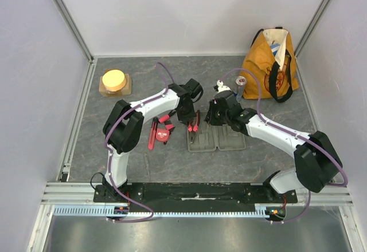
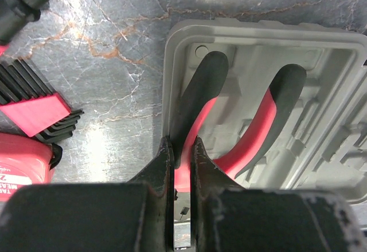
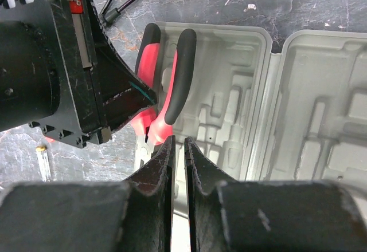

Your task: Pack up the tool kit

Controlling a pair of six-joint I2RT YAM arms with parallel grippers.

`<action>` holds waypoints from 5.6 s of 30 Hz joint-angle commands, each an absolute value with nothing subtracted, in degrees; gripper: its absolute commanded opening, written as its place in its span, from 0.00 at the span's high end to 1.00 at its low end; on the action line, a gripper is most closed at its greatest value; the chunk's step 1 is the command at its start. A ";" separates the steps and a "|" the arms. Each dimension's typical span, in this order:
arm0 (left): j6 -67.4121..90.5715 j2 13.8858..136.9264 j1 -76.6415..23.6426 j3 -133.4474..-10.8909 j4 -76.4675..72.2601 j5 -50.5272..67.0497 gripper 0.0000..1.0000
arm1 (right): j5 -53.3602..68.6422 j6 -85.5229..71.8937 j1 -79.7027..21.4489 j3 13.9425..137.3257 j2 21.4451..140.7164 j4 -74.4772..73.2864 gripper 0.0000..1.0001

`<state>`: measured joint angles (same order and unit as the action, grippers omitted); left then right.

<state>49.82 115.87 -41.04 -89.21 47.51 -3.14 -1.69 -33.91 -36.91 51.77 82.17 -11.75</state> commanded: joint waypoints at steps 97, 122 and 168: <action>46.58 100.37 -34.45 -68.55 28.92 9.14 0.58 | -10.72 -37.18 -42.98 62.66 102.48 -9.23 1.00; 44.47 111.00 -33.58 -71.01 33.65 8.09 0.97 | -6.15 -34.19 -45.35 61.79 103.88 -6.77 0.97; 38.51 104.86 -31.20 -84.13 44.06 4.28 0.60 | -22.24 -39.46 -45.01 55.64 86.05 -13.53 0.49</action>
<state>43.42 108.29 -31.22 -89.91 50.26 -0.91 -19.62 -36.93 -46.65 58.22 88.97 -11.20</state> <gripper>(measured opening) 0.385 0.496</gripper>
